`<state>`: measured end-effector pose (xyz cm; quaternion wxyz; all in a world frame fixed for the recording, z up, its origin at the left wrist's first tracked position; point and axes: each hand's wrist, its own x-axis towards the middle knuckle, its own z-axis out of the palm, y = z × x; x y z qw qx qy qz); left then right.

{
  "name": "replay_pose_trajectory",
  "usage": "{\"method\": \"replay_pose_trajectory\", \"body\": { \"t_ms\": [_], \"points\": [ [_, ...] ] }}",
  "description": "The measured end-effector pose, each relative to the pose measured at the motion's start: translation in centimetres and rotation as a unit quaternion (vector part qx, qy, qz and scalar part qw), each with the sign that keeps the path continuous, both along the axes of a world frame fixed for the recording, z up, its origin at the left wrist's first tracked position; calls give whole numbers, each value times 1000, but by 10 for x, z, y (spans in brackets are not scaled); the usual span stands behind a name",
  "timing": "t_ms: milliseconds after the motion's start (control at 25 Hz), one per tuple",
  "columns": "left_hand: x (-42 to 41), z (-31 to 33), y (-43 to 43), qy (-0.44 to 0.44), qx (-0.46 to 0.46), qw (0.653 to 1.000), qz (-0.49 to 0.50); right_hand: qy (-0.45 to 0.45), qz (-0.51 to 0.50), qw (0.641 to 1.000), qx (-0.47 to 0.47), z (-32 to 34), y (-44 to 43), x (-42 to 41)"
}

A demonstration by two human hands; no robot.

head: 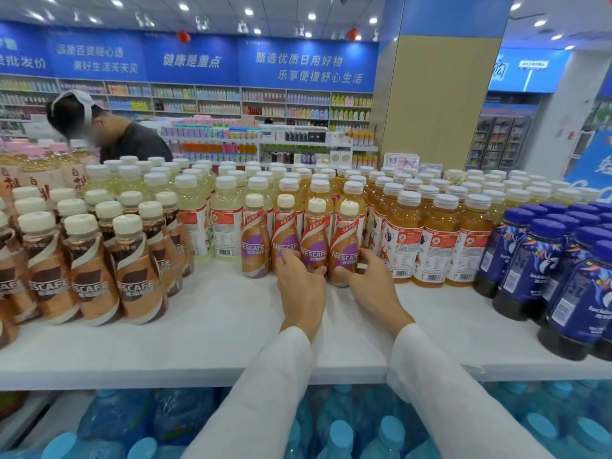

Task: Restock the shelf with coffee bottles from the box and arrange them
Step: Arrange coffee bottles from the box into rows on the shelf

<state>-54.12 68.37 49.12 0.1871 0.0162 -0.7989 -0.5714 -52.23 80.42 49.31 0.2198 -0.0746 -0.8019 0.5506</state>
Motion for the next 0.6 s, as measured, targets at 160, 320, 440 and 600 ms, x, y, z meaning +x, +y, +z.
{"method": "replay_pose_trajectory", "body": {
  "t_ms": [160, 320, 440, 600],
  "points": [
    [-6, -1, 2, 10, -22, 1000, 8, 7, -10, 1000, 3, -2, -3, -7],
    [-8, -2, 3, 15, -18, 1000, 8, 6, -8, 1000, 7, -3, -1, -10],
    [-9, -3, 3, 15, -11, 1000, 9, 3, -4, 1000, 7, -2, -1, -11],
    [-11, -4, 3, 19, -10, 1000, 7, 2, -12, 1000, 16, -4, -1, -14]
  ]
}}
